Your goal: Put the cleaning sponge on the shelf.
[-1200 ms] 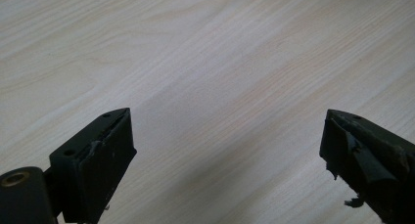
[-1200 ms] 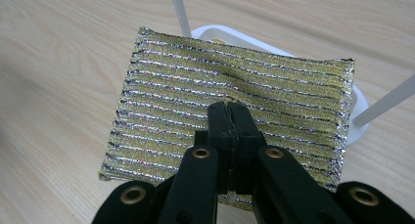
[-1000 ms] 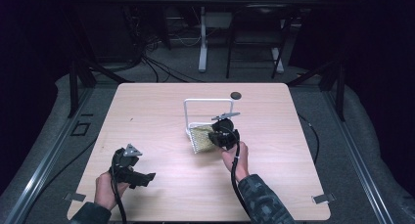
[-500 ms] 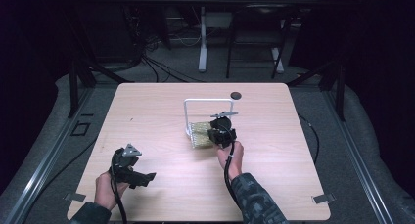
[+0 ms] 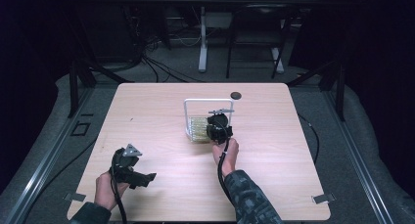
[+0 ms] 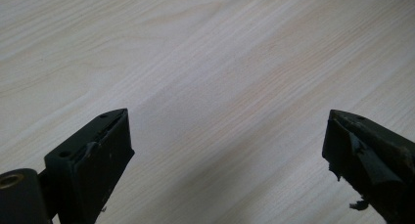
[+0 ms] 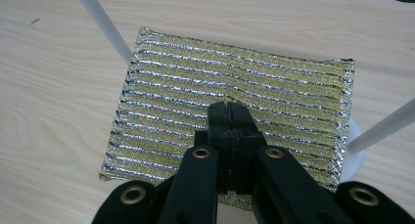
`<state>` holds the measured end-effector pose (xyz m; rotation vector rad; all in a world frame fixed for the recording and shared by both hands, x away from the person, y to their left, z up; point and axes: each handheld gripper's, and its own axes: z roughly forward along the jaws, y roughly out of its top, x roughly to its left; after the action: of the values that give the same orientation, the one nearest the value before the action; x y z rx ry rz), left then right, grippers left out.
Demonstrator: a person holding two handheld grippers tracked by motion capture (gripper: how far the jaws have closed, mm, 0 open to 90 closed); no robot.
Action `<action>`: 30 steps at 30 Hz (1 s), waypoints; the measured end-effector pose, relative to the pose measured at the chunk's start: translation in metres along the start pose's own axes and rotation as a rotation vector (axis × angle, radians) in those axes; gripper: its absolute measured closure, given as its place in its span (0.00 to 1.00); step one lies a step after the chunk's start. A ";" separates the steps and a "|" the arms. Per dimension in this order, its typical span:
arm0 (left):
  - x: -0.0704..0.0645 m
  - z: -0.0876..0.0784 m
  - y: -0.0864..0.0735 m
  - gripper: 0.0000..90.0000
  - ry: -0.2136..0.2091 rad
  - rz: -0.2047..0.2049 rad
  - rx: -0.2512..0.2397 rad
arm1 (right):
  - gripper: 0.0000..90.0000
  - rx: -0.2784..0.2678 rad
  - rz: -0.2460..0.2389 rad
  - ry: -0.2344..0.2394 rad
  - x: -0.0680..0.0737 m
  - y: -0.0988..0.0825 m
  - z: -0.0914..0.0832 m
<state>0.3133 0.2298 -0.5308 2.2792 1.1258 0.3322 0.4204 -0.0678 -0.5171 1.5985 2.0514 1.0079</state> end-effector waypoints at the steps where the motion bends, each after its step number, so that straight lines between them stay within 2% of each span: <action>1: 0.000 0.000 0.000 0.05 -0.001 0.001 0.002 | 1.00 0.003 0.006 -0.003 0.000 0.000 0.001; 17: 0.000 0.001 0.000 0.05 0.001 0.004 0.007 | 1.00 0.004 0.049 -0.054 0.001 0.002 0.018; 24: -0.001 0.001 0.000 0.05 0.000 0.006 0.008 | 1.00 0.015 0.073 -0.053 0.004 0.005 0.025; 30: 0.000 0.000 0.000 0.05 -0.001 0.008 0.007 | 1.00 0.017 0.074 -0.069 0.005 0.005 0.029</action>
<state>0.3132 0.2294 -0.5311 2.2902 1.1194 0.3313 0.4414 -0.0535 -0.5326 1.7051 1.9732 0.9487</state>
